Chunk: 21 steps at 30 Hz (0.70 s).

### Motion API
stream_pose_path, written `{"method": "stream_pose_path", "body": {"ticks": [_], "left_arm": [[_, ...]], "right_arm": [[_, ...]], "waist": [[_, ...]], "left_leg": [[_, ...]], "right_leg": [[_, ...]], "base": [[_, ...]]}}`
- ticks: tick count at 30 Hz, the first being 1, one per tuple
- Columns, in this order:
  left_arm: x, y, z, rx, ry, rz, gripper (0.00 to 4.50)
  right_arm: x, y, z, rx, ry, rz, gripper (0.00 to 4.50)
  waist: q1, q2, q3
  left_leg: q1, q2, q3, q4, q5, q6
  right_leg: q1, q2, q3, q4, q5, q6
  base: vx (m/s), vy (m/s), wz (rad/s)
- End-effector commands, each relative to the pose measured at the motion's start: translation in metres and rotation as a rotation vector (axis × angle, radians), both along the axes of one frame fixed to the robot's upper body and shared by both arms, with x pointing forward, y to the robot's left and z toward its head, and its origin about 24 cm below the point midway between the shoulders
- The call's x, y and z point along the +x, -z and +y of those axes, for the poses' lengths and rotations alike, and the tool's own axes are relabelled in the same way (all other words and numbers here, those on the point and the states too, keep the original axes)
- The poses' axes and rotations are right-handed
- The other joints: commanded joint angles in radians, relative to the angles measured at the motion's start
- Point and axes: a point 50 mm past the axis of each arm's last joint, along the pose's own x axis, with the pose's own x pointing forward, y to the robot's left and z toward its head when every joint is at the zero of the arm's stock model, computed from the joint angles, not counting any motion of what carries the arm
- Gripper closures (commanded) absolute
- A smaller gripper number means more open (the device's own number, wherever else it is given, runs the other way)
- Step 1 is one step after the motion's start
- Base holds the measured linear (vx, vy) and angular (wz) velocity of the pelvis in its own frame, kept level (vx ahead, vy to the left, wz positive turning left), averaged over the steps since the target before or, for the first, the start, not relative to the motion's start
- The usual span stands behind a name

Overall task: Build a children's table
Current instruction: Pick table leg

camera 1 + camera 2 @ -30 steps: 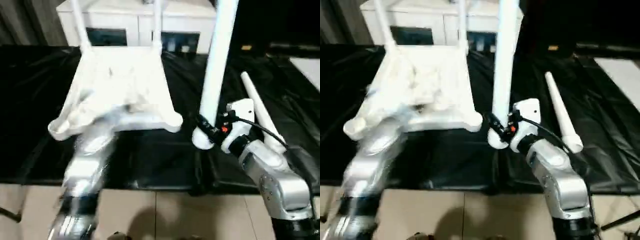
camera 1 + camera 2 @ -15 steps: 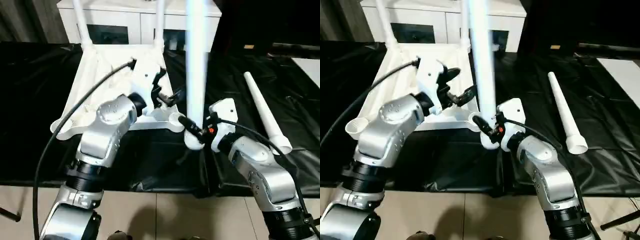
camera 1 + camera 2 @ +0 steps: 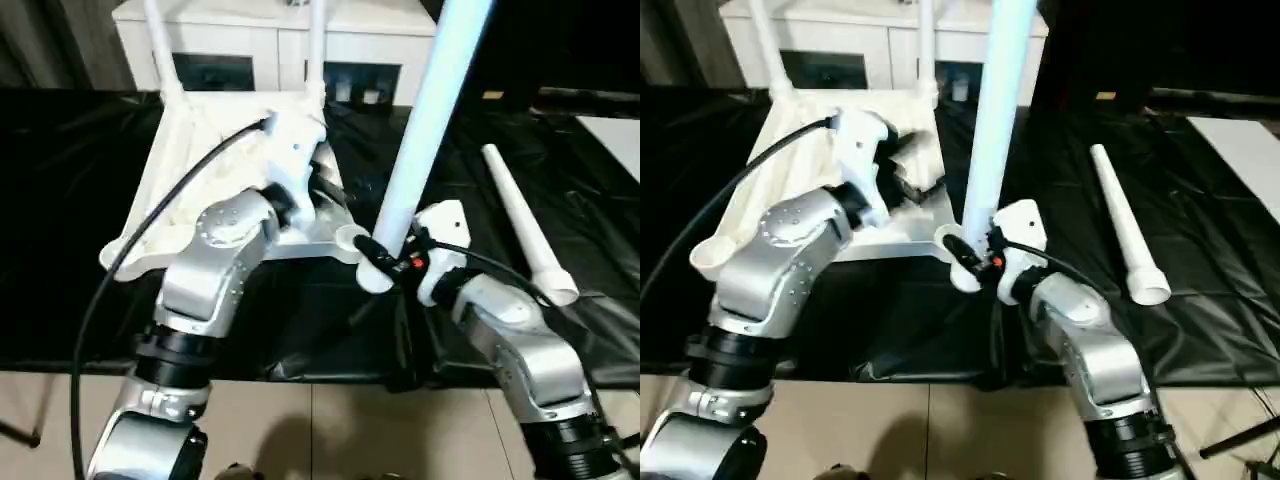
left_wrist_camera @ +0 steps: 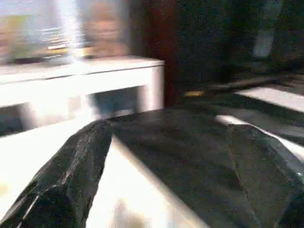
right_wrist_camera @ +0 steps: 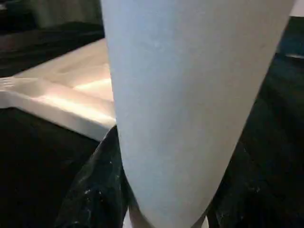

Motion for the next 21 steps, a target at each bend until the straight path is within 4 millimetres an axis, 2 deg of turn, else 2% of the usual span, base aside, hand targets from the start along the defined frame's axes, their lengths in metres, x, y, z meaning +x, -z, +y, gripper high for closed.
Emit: {"method": "stream_pose_path", "body": {"ticks": [1,2,4,5,6,7,8,10,12,13,15,16,17,18,19,20,21], "left_arm": [[-0.005,0.012,0.015,0.02,-0.099,0.016,0.19],[-0.009,0.019,0.022,0.026,-0.141,0.024,0.19],[-0.025,0.037,0.03,0.014,-0.179,0.049,0.19],[-0.035,0.045,0.03,-0.002,-0.185,0.065,0.19],[-0.035,0.045,0.03,-0.002,-0.185,0.065,0.19],[-0.04,0.049,0.03,0.003,-0.194,0.062,0.19],[-0.049,0.054,0.027,-0.025,-0.206,0.071,0.19],[-0.053,0.057,0.026,-0.042,-0.224,0.079,0.19],[-0.055,0.061,0.024,-0.047,-0.251,0.082,0.19],[-0.055,0.062,0.023,-0.034,-0.267,0.079,0.19],[-0.052,0.063,0.017,-0.027,-0.289,0.072,0.19],[-0.051,0.061,0.015,-0.031,-0.292,0.064,0.19],[-0.05,0.058,0.014,-0.027,-0.301,0.052,0.19],[-0.05,0.056,0.014,-0.022,-0.318,0.035,0.19],[-0.049,0.054,0.015,-0.026,-0.344,0.023,0.19],[-0.049,0.054,0.017,-0.017,-0.354,0.027,0.19],[-0.049,0.054,0.019,-0.017,-0.364,0.028,0.19]], "right_arm": [[-0.001,-0.01,-0.006,0.013,0.015,-0.017,2.64],[-0.002,-0.011,-0.008,0.01,0.019,-0.014,2.64],[-0.006,-0.01,-0.015,0.026,0.005,0.027,2.64],[-0.01,-0.008,-0.017,0.049,-0.01,0.067,2.64],[-0.01,-0.008,-0.017,0.05,-0.012,0.069,2.64],[-0.013,-0.007,-0.019,0.062,-0.032,0.091,2.64],[-0.019,-0.005,-0.022,0.069,-0.066,0.11,2.64],[-0.019,-0.003,-0.026,0.059,-0.045,0.107,2.64],[-0.015,-0.002,-0.03,0.049,0.024,0.086,2.64],[-0.014,-0.001,-0.031,0.042,0.049,0.074,2.64],[-0.01,-0.002,-0.025,0.045,0.084,0.042,2.64],[-0.009,-0.003,-0.022,0.051,0.091,0.035,2.64],[-0.008,-0.004,-0.019,0.053,0.107,0.024,2.64],[-0.007,-0.006,-0.018,0.042,0.127,0.003,2.64],[-0.006,-0.007,-0.016,0.019,0.164,-0.027,2.64],[-0.005,-0.008,-0.016,0.009,0.185,-0.037,2.64],[-0.005,-0.007,-0.014,0.005,0.194,-0.04,2.64]], "waist": [[-0.001,0.002,-0.062],[0.0,0.002,-0.065],[0.0,-0.001,-0.065],[0.001,0.001,-0.065],[0.001,0.003,-0.067],[0.004,0.002,-0.068],[0.01,-0.002,-0.064],[0.015,-0.001,-0.062],[0.014,-0.013,-0.06],[0.013,-0.014,-0.057],[0.004,-0.012,-0.055],[-0.01,-0.003,-0.054],[-0.028,0.014,-0.052],[-0.033,0.025,-0.054],[-0.041,0.037,-0.057],[-0.044,0.027,-0.057],[-0.043,0.019,-0.058]], "left_leg": [[0.018,0.016,-0.012,-0.072,-0.318,-0.019],[0.021,0.014,-0.009,-0.069,-0.313,-0.015],[0.017,0.018,-0.01,-0.072,-0.299,-0.006],[0.014,0.023,-0.011,-0.073,-0.287,-0.001],[0.017,0.022,-0.008,-0.071,-0.29,0.002],[0.021,0.022,-0.007,-0.07,-0.294,0.004],[0.02,0.025,-0.005,-0.07,-0.3,0.01],[0.02,0.026,-0.006,-0.073,-0.308,0.009],[0.016,0.022,-0.006,-0.073,-0.314,0.005],[0.017,0.02,-0.007,-0.073,-0.326,0.001],[0.025,0.021,-0.013,-0.074,-0.355,-0.02],[0.038,0.035,-0.029,-0.082,-0.401,-0.036],[0.064,0.102,-0.075,-0.121,-0.453,-0.017],[0.064,0.157,-0.106,-0.152,-0.466,-0.011],[0.064,0.228,-0.138,-0.189,-0.453,0.016],[0.062,0.216,-0.121,-0.186,-0.44,0.073],[0.062,0.196,-0.105,-0.171,-0.43,0.106]], "right_leg": [[0.04,-0.059,0.038,-0.098,-0.399,-0.079],[0.037,-0.057,0.04,-0.098,-0.389,-0.081],[0.039,-0.058,0.04,-0.095,-0.365,-0.09],[0.041,-0.061,0.043,-0.091,-0.329,-0.103],[0.037,-0.057,0.044,-0.09,-0.31,-0.114],[0.034,-0.056,0.043,-0.091,-0.308,-0.118],[0.036,-0.06,0.045,-0.094,-0.314,-0.12],[0.034,-0.06,0.045,-0.097,-0.333,-0.116],[0.032,-0.06,0.043,-0.099,-0.379,-0.1],[0.029,-0.062,0.042,-0.104,-0.426,-0.084],[0.022,-0.045,0.028,-0.113,-0.472,-0.053],[0.019,-0.017,0.005,-0.119,-0.446,-0.044],[0.018,0.001,-0.018,-0.101,-0.351,-0.074],[0.023,-0.008,-0.023,-0.062,-0.267,-0.094],[0.015,-0.023,-0.023,0.035,-0.137,-0.114],[0.013,-0.033,-0.016,0.058,-0.115,-0.12],[0.01,-0.044,-0.002,0.05,-0.103,-0.134]], "base": [[0.0,0.0,0.0],[0.0,0.0,0.0],[0.0,0.0,0.0],[0.0,0.0,0.0],[0.0,0.0,0.0],[0.0,0.0,0.0],[0.0,0.0,0.0],[0.0,0.0,0.0],[0.0,0.0,0.0],[0.0,0.0,0.0],[0.0,0.0,0.0],[0.0,0.0,0.0],[0.0,0.0,0.0],[0.0,0.0,0.0],[-0.018,-0.066,0.04],[-0.008,-0.117,0.01],[-0.008,-0.117,0.01]]}}
